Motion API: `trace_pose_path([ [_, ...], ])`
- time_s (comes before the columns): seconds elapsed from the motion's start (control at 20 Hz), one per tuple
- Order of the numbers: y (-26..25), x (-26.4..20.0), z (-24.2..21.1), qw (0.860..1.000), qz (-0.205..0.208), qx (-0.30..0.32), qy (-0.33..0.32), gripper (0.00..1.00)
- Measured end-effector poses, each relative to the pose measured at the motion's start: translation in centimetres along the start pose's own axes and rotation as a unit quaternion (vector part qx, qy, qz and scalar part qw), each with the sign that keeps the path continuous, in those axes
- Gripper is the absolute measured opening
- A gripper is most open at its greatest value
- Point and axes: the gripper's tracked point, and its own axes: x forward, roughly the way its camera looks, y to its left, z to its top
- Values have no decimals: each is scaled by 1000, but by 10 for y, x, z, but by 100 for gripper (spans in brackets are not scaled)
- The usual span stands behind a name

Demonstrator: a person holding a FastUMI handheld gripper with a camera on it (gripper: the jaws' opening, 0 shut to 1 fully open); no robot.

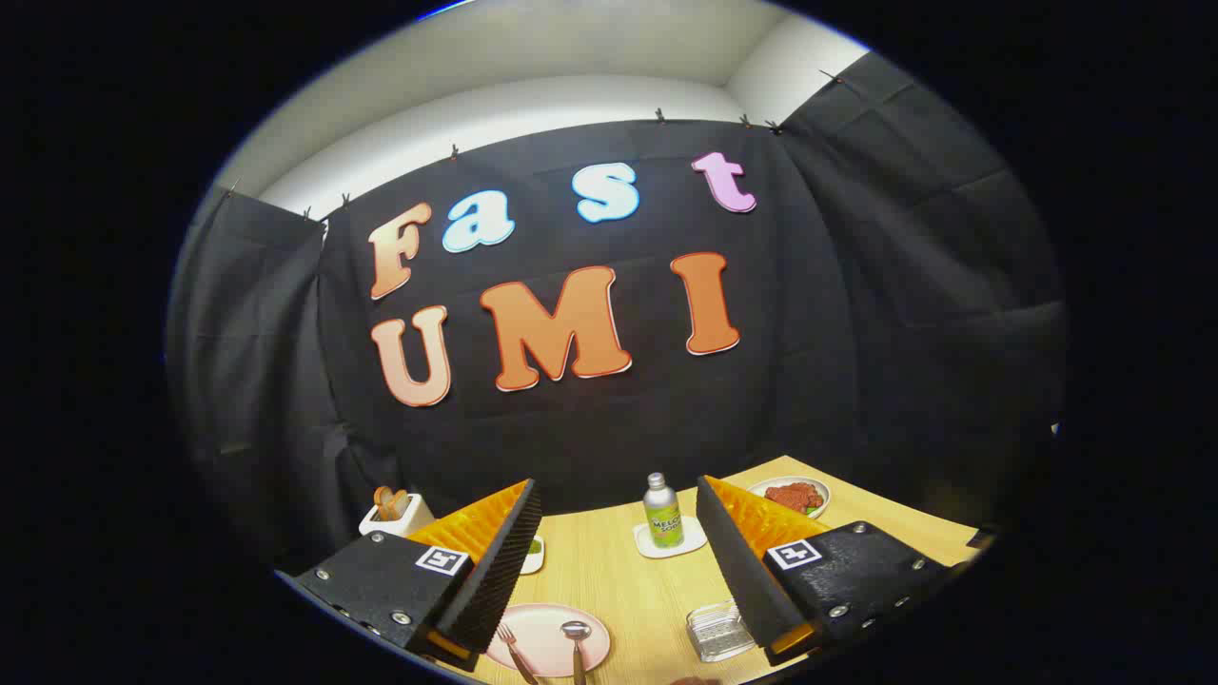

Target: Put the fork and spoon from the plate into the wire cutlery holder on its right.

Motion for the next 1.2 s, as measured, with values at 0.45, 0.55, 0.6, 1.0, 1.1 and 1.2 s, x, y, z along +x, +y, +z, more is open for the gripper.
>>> trace_pose_path([
  [0.45,33,2,-20,999,24,-9,43,98],
  [0.55,37,2,-24,998,27,-21,48,98],
  [0.6,40,2,-26,998,29,-27,49,98],
  [1.0,43,0,-34,996,38,-46,60,98],
  [1.1,44,1,-37,996,37,-49,62,98],
  [1.2,44,0,-38,996,37,-50,63,98],
])
